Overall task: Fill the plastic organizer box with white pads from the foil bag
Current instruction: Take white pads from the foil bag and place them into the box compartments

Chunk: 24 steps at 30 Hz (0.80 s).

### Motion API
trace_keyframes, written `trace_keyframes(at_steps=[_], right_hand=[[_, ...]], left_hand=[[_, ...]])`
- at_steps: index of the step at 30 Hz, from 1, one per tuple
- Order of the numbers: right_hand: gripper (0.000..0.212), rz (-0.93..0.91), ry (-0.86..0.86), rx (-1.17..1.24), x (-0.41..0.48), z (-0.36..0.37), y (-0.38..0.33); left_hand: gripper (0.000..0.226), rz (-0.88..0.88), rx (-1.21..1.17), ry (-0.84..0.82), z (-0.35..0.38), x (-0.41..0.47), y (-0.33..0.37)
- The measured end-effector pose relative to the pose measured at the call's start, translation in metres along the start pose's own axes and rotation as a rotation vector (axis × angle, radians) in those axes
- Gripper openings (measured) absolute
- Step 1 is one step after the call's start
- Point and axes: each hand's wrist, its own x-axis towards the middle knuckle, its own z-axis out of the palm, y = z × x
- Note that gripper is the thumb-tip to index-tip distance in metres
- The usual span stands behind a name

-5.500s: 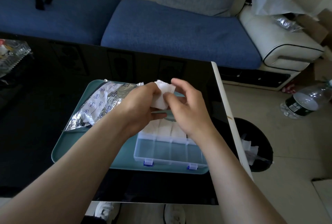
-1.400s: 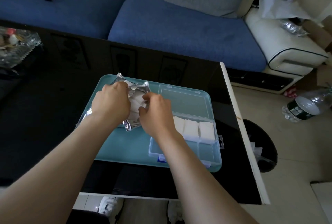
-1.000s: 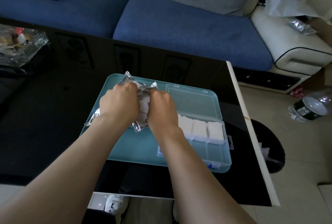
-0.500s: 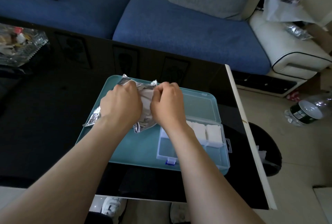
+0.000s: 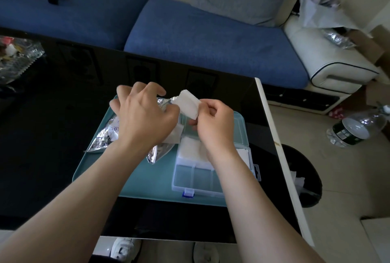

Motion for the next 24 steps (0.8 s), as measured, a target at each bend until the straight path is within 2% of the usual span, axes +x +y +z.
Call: trace_keyframes(at_steps=[3,6,9,13,16,18,21,24], right_hand=[[0.015,0.144,-0.047,0.242,-0.006,-0.009,-0.014],[0.017,0.211,-0.119,0.359,-0.01,-0.014,-0.024],[0.018,0.212,-0.189,0.356,-0.013,-0.018,-0.029],[0.014,0.156,-0.25,0.301,-0.017,-0.024,-0.029],[0.013,0.063,-0.265,0.221,-0.016,-0.03,-0.025],[0.014,-0.017,-0.209,0.105,-0.012,-0.032,-0.016],[0.017,-0.179,-0.13,-0.192,-0.007,-0.027,0.001],[0.022,-0.251,-0.227,-0.473,-0.011,-0.016,0.009]], left_hand=[[0.035,0.017,-0.149,0.066,-0.001,-0.002,0.013],[0.025,-0.017,-0.388,0.046,-0.002,-0.003,0.025],[0.021,-0.079,-0.544,-0.029,-0.004,-0.003,0.031],[0.015,-0.167,-0.627,-0.105,-0.002,-0.002,0.033],[0.018,-0.239,-0.729,-0.145,-0.003,-0.001,0.03],[0.021,-0.253,-0.761,-0.126,-0.006,0.001,0.028],[0.024,-0.311,-0.851,-0.113,-0.01,0.003,0.026],[0.023,-0.355,-0.85,-0.135,-0.01,0.004,0.023]])
